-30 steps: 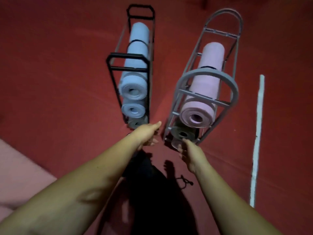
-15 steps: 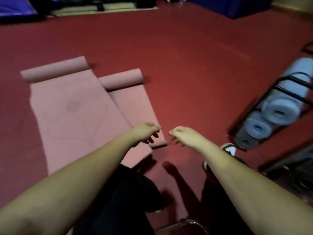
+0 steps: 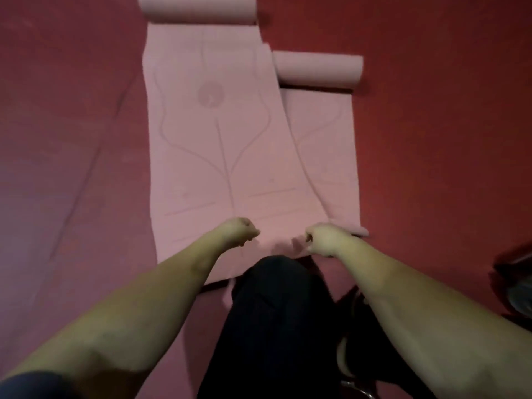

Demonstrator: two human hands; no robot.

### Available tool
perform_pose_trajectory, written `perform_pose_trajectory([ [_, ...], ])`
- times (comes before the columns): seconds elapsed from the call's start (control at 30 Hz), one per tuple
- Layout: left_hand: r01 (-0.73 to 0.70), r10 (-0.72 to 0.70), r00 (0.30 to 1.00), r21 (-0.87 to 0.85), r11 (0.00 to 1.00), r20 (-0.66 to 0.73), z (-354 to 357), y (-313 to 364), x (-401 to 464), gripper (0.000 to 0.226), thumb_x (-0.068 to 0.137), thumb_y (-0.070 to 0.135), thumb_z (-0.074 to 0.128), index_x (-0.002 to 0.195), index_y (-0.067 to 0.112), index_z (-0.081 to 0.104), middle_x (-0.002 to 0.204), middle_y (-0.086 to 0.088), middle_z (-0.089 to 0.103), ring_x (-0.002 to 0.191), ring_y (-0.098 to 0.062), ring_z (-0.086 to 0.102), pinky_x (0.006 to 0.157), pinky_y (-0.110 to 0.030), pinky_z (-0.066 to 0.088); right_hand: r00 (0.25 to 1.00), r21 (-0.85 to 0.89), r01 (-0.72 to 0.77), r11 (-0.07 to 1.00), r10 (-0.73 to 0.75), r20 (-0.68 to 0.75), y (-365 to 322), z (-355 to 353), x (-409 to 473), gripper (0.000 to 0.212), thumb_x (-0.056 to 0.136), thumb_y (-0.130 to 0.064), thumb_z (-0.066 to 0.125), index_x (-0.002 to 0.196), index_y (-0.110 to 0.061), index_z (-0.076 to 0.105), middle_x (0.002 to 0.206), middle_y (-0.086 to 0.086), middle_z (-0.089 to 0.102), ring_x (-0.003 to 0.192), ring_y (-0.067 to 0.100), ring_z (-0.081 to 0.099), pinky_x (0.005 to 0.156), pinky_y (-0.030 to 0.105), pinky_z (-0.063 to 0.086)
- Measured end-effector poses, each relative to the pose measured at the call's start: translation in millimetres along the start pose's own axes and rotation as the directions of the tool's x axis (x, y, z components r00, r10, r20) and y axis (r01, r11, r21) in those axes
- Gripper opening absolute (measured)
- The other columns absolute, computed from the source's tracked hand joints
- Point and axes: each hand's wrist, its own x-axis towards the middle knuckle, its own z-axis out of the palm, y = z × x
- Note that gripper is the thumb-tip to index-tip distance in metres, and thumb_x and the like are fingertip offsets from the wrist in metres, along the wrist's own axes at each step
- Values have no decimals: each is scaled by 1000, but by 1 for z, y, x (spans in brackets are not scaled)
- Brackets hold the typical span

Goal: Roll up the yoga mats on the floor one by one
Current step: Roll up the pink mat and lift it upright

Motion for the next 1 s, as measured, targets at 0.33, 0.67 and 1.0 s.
perform_pose_trajectory([
  [0.33, 122, -221, 962, 467, 876, 162, 71, -116, 59, 55, 102, 29, 46, 152, 18, 28, 156, -15, 28, 141, -35, 31, 112, -44, 28, 974, -189, 202, 961, -177, 142, -13, 90, 103, 44, 93, -34, 60, 134, -20, 53, 136, 6, 47, 128, 27, 43, 103, 36, 37],
  [0.67, 172, -246, 967, 526, 833, 72, 81, -146, 76, 61, 100, 43, 45, 154, 25, 22, 158, -10, 25, 142, -31, 28, 112, -46, 26, 974, -205, 190, 960, -210, -79, -15, 98, 115, 24, 97, -16, 45, 114, -14, 62, 119, 6, 61, 109, 29, 59, 82, 33, 45],
  [1.0, -33, 193, 819, 292, 956, -540, -2, -91, 3, 29, 100, 29, 54, 97, 3, 66, 100, -17, 59, 95, -38, 56, 77, -44, 41, 923, -19, 160, 987, -156, -351, -23, -28, 68, 21, 98, -13, 42, 112, -12, 58, 122, 14, 59, 111, 34, 56, 87, 39, 44],
])
